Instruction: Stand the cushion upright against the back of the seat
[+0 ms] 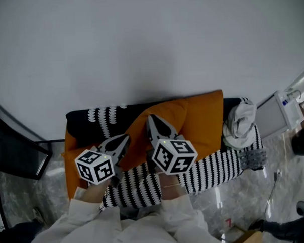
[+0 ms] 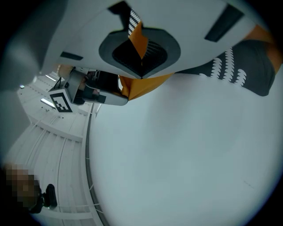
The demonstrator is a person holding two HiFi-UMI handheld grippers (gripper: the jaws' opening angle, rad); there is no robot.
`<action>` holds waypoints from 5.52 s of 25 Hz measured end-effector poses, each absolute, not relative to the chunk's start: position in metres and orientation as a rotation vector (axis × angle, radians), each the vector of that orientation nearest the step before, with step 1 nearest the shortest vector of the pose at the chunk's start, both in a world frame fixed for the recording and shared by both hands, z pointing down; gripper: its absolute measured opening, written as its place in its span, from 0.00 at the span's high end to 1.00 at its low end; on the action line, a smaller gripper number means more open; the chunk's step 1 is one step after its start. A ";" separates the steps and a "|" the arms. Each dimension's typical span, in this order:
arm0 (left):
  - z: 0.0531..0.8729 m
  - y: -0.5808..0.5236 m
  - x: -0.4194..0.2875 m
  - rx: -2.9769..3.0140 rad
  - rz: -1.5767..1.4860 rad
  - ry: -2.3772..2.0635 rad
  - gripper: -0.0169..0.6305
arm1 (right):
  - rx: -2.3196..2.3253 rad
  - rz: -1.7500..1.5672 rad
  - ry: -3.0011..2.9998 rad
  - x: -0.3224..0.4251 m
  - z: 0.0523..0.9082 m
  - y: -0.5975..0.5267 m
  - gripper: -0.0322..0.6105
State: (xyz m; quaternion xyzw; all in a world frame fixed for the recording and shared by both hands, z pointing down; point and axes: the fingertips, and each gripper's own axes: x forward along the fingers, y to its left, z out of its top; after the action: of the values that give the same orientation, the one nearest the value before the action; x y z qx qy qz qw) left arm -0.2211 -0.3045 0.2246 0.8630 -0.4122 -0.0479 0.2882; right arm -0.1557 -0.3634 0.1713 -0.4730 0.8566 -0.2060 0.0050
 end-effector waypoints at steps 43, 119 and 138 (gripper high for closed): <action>0.279 -0.354 -0.383 2.036 -0.178 -1.415 0.96 | -1.005 -0.707 3.152 -0.410 0.252 -0.413 0.92; 0.194 -0.110 -0.138 2.244 -0.131 -1.571 0.96 | -0.830 -0.410 3.080 -0.110 0.184 -0.124 0.92; 0.192 -0.073 -0.112 2.294 -0.077 -1.534 0.96 | -0.978 -0.432 3.088 -0.087 0.202 -0.090 0.93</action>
State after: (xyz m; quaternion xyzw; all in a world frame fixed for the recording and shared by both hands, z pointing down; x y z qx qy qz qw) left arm -0.1121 -0.0734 0.1916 0.8160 -0.5456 -0.0274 0.1890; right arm -0.0865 -0.0902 0.2021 -0.2988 0.9430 -0.1321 -0.0634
